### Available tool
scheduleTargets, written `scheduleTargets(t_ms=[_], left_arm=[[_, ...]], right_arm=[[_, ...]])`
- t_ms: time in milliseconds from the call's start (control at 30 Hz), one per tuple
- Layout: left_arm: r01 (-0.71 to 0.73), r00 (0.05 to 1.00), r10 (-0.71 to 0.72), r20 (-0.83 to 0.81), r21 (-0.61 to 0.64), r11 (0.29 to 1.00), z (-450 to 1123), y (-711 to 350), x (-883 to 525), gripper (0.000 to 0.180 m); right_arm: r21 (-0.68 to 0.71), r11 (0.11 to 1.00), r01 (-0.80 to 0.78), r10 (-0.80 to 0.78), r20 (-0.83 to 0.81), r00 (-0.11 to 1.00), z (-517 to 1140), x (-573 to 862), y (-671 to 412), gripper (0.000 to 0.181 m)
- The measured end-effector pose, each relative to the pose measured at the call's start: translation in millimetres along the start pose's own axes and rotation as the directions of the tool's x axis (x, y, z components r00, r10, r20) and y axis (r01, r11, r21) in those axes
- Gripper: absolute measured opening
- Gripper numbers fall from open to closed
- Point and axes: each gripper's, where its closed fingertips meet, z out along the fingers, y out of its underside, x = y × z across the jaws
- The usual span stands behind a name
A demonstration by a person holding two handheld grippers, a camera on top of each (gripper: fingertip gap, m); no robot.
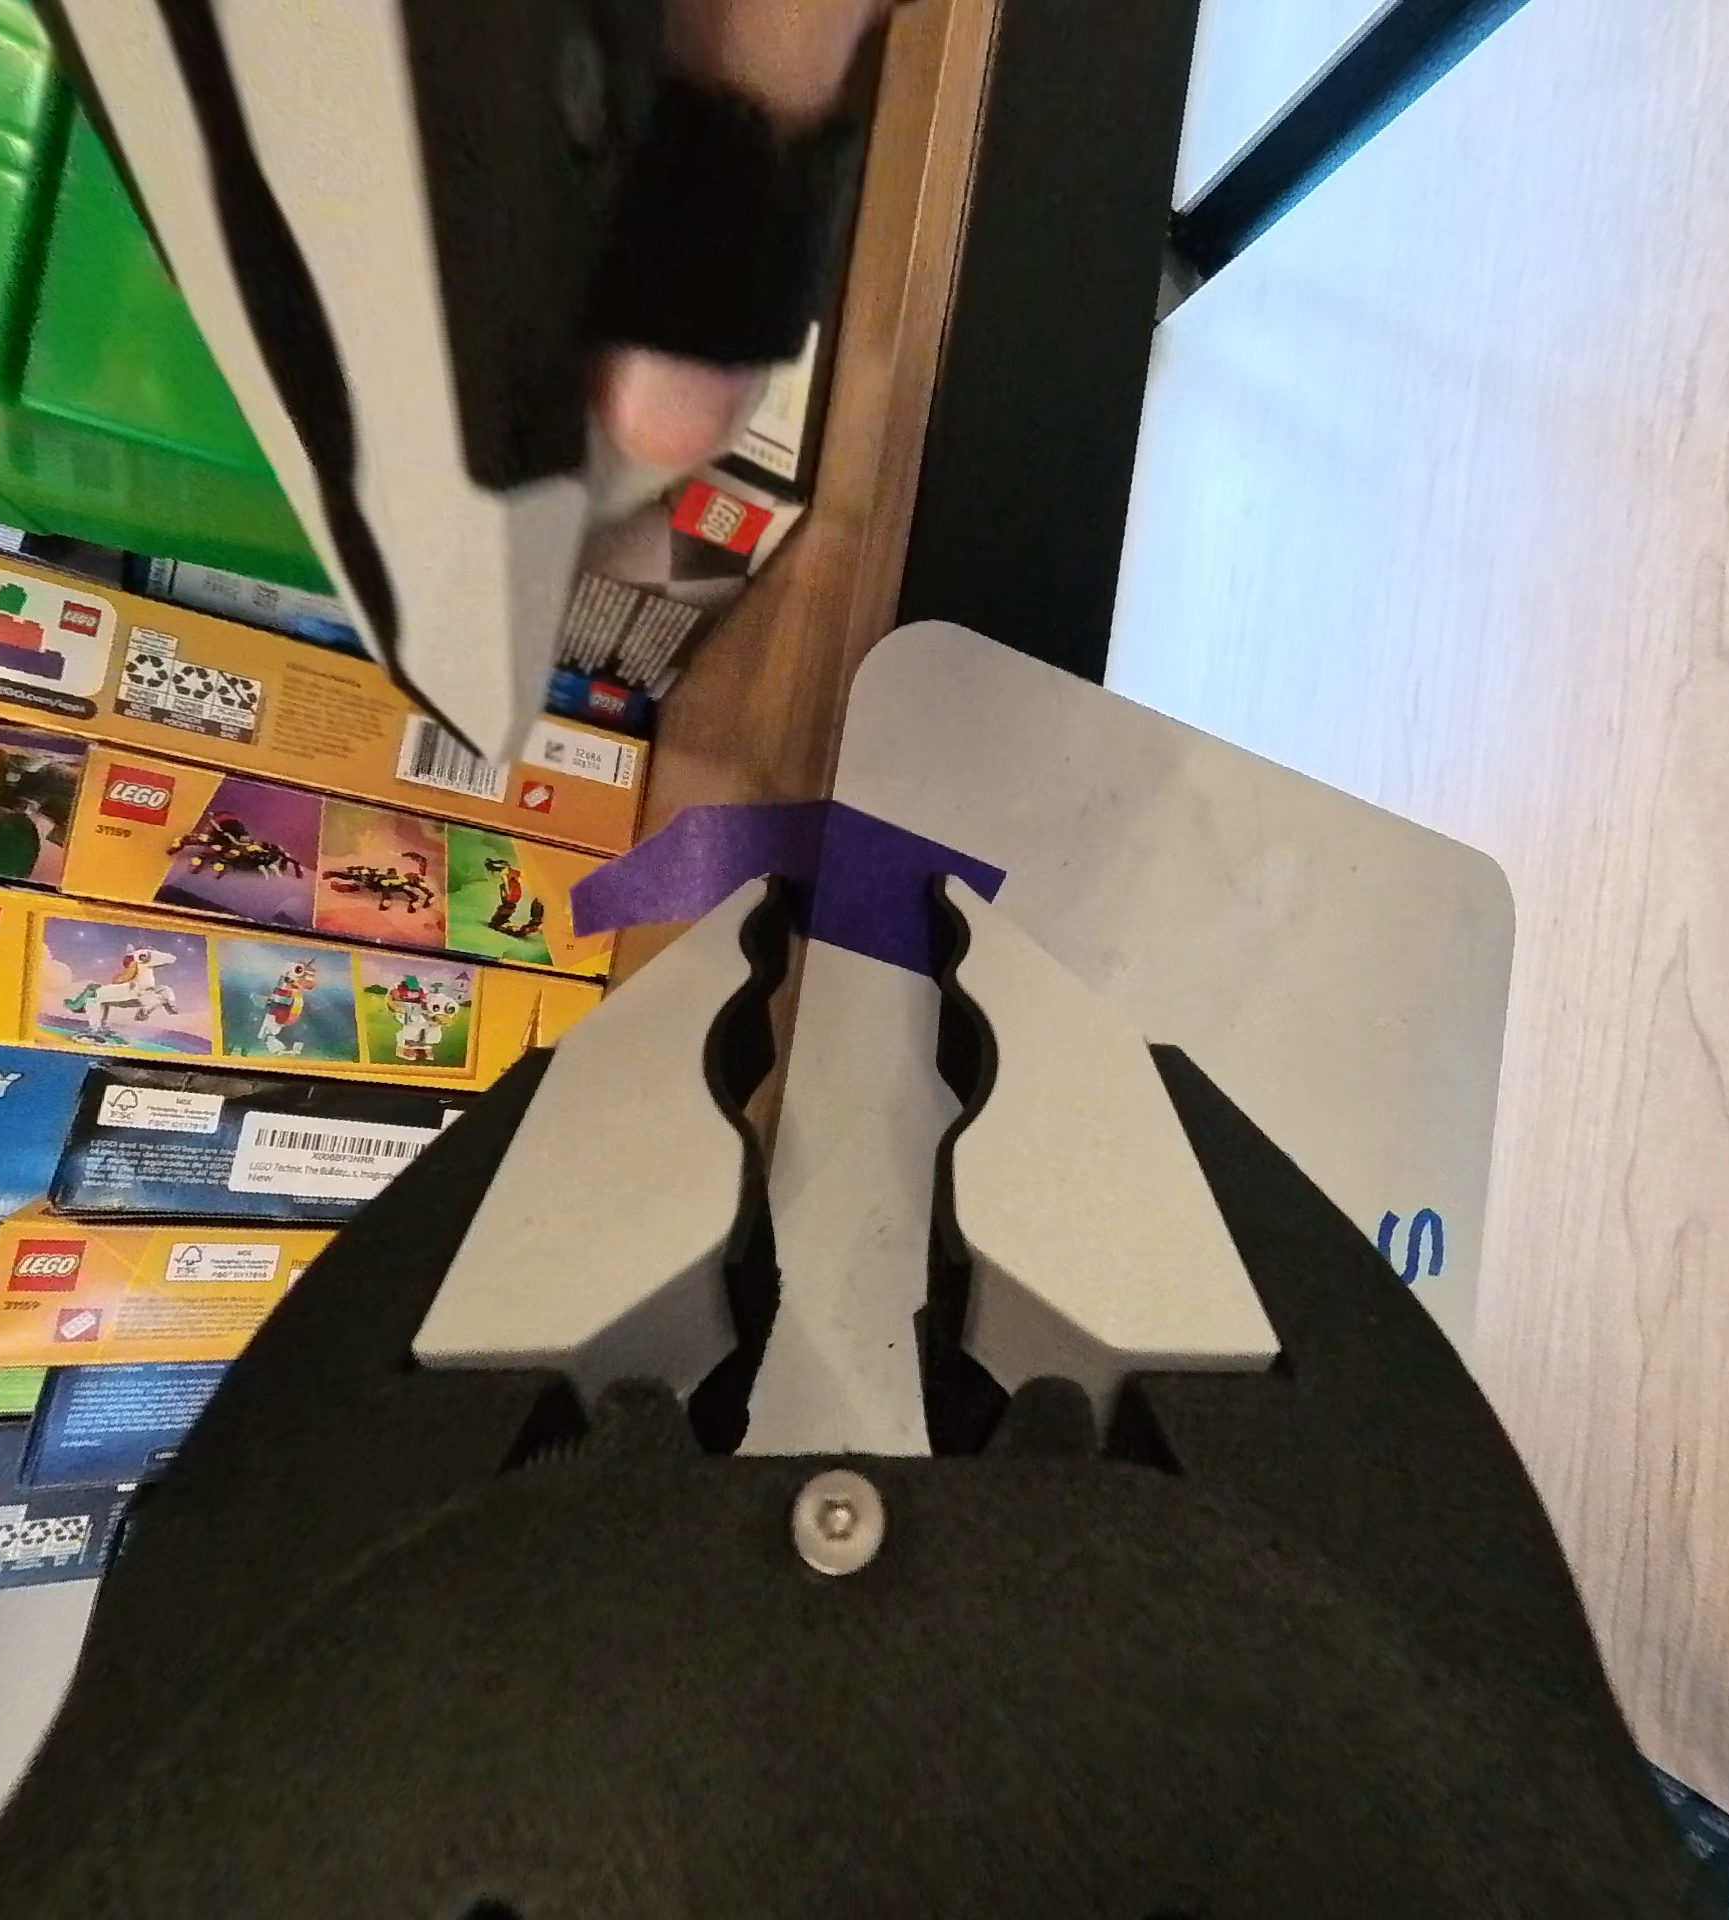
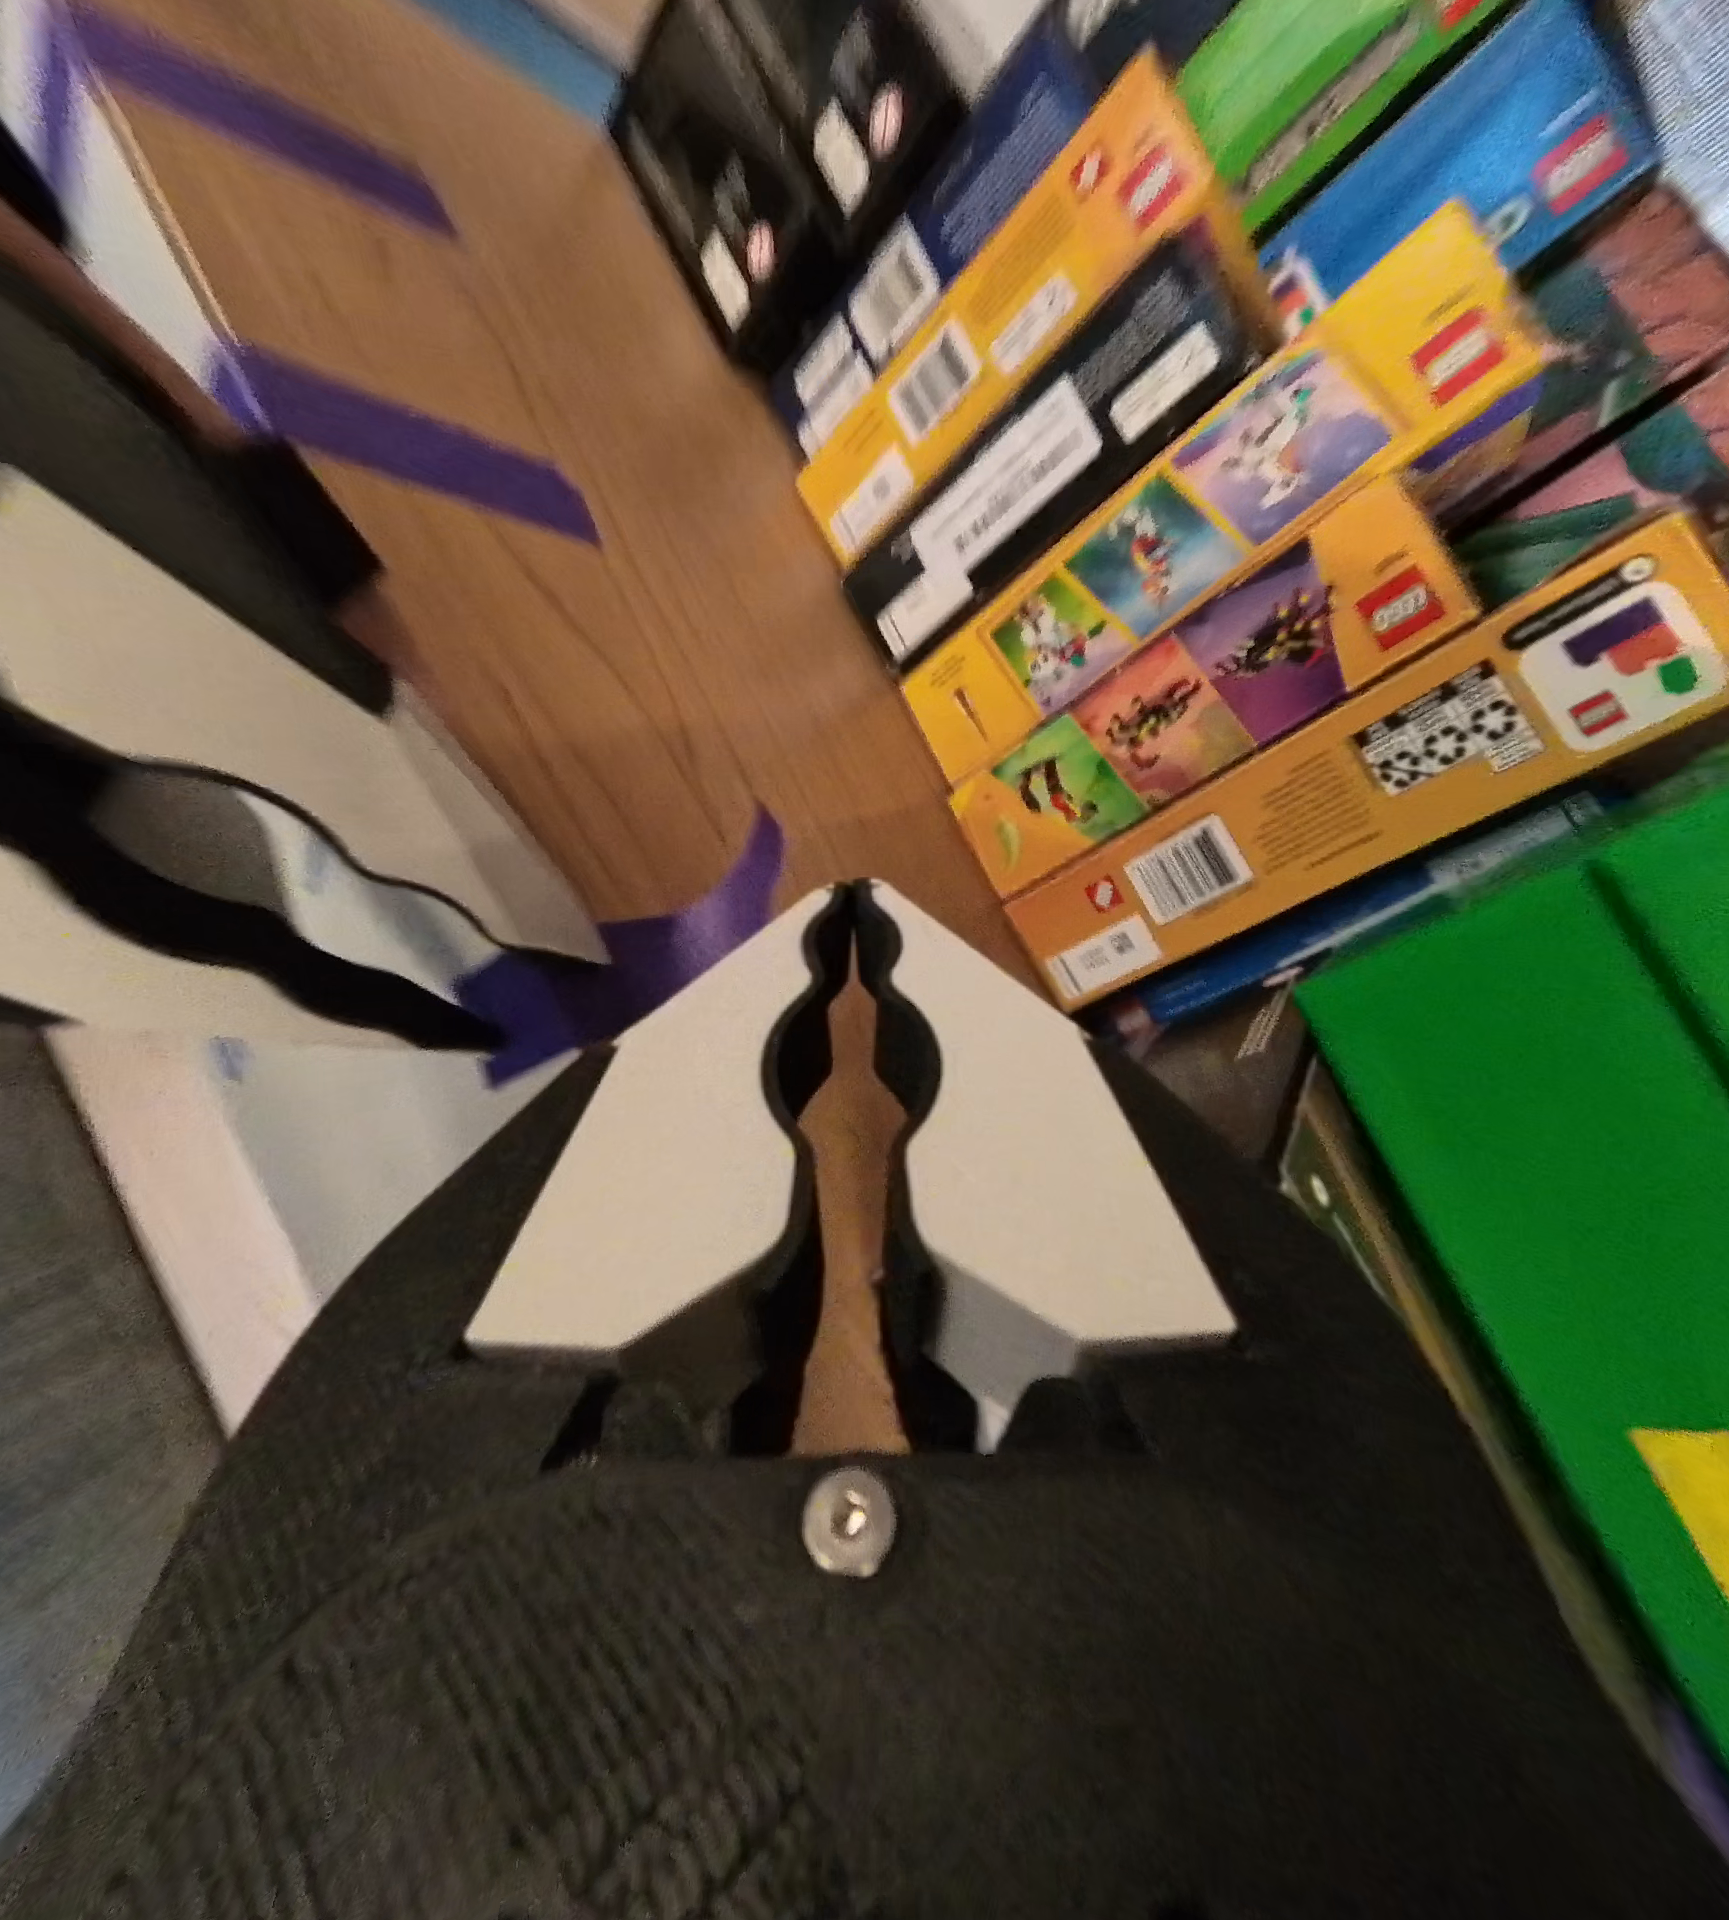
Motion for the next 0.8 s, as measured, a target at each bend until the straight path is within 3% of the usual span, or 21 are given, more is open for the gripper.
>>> scheduleTargets(t_ms=[67,167,333,567,800], left_arm=[[-0.001,1.000,0.001,0.000,0.004,1.000,0.0,0.0,0.0,0.025],[0.004,1.000,-0.004,-0.001,0.009,1.000,0.0,-0.2,-0.1,0.025],[0.014,1.000,-0.014,-0.003,0.019,1.000,-0.2,-0.2,-0.4,0.025],[0.021,1.000,-0.021,-0.006,0.029,0.999,-0.4,-0.3,-0.6,0.025],[0.059,0.998,-0.058,-0.026,0.052,0.997,-1.0,-0.8,-1.5,0.023]], right_arm=[[0.058,0.981,-0.185,0.178,0.118,0.977,-12.2,-10.7,-10.3,0.000],[-0.080,0.938,-0.337,0.345,0.281,0.895,-8.4,-35.0,0.5,0.000],[-0.239,0.913,-0.330,0.386,0.246,0.889,12.6,-43.7,24.4,0.000],[-0.323,0.846,-0.425,0.465,0.056,0.884,29.4,-22.5,40.6,0.000],[-0.392,0.828,-0.401,0.456,0.055,0.888,28.5,-18.3,31.4,0.000]])
